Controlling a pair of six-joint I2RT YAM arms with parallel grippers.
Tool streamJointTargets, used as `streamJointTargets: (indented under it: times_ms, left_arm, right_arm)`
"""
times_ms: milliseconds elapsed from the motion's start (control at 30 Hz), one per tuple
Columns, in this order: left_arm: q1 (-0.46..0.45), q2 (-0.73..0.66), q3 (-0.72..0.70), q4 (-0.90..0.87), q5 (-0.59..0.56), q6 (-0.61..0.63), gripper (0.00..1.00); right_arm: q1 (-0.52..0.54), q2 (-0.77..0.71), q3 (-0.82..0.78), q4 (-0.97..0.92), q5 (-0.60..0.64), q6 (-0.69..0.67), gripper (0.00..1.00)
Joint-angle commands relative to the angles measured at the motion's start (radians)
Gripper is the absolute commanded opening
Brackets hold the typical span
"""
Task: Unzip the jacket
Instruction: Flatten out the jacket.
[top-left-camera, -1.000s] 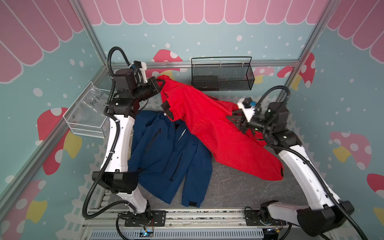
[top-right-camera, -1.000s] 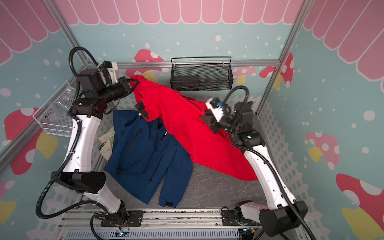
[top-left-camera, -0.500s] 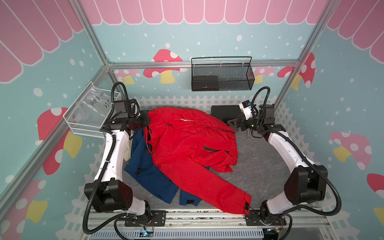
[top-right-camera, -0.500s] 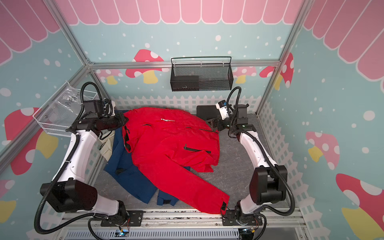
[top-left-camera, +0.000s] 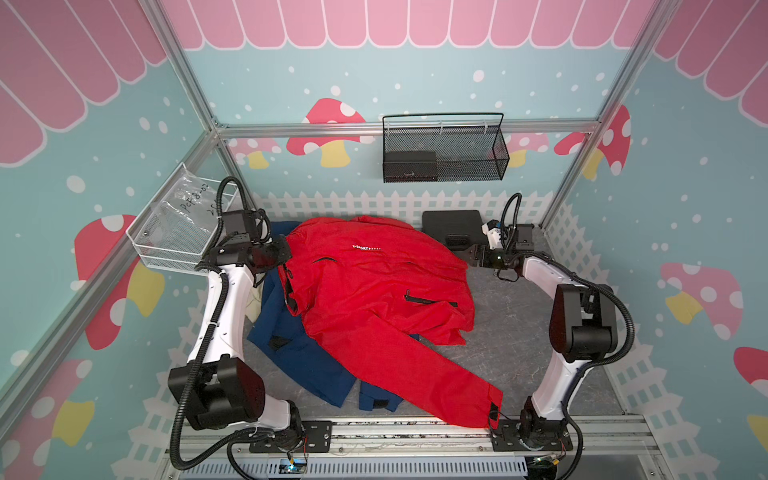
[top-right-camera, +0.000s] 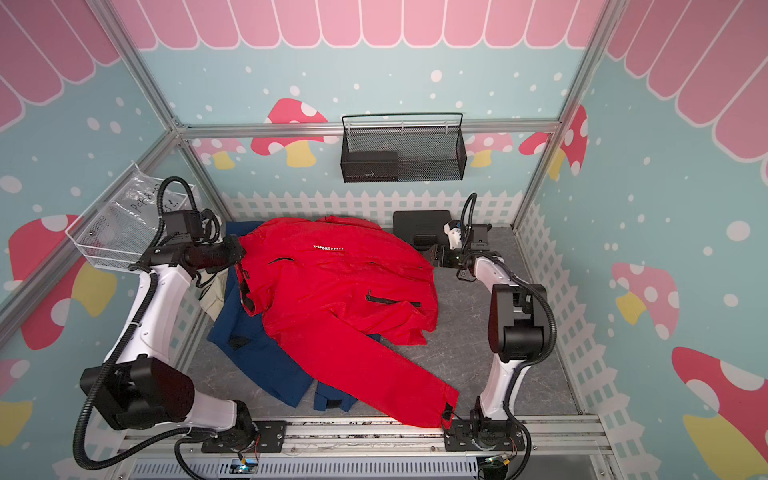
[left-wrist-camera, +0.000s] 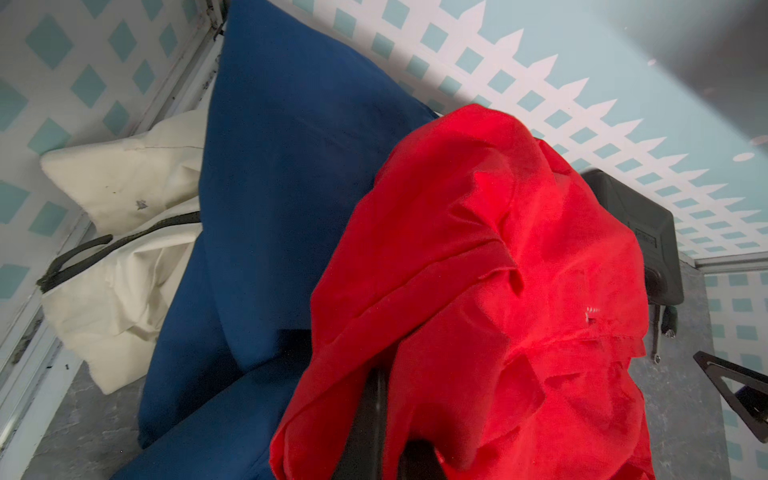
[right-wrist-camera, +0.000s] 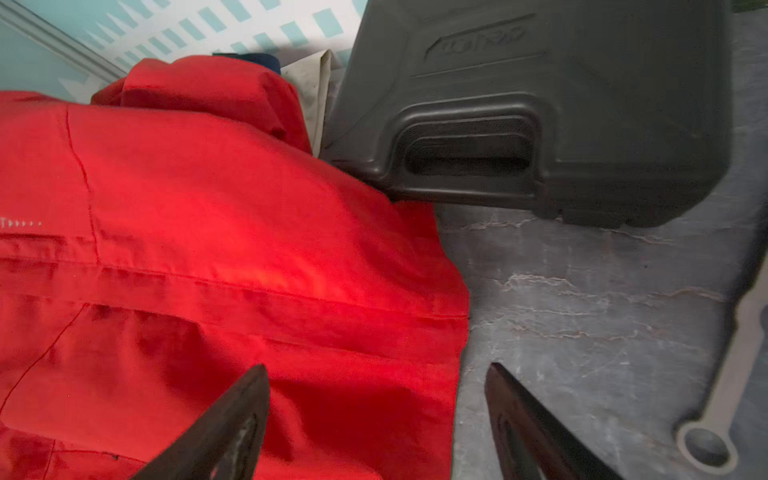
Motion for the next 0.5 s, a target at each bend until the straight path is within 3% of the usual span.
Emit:
streamJointTargets:
  times_ms: [0, 267, 467]
  left_arm:
    - [0.042, -0.025, -0.038, 0.014, -0.053, 0.021, 0.0]
    - [0.062, -0.015, -0.083, 0.059, -0.023, 0.029, 0.0]
    - [0.065, -0.019, -0.114, 0.087, 0.001, 0.027, 0.0]
  right_arm:
    - [-0.013, 0.045, -0.011, 0.087, -0.078, 0.084, 0.79]
    - [-0.012, 0.134, -0.011, 0.156, -0.175, 0.11, 0.78]
    - [0.001, 0.186, -0.03, 0.232, -0.309, 0.121, 0.7]
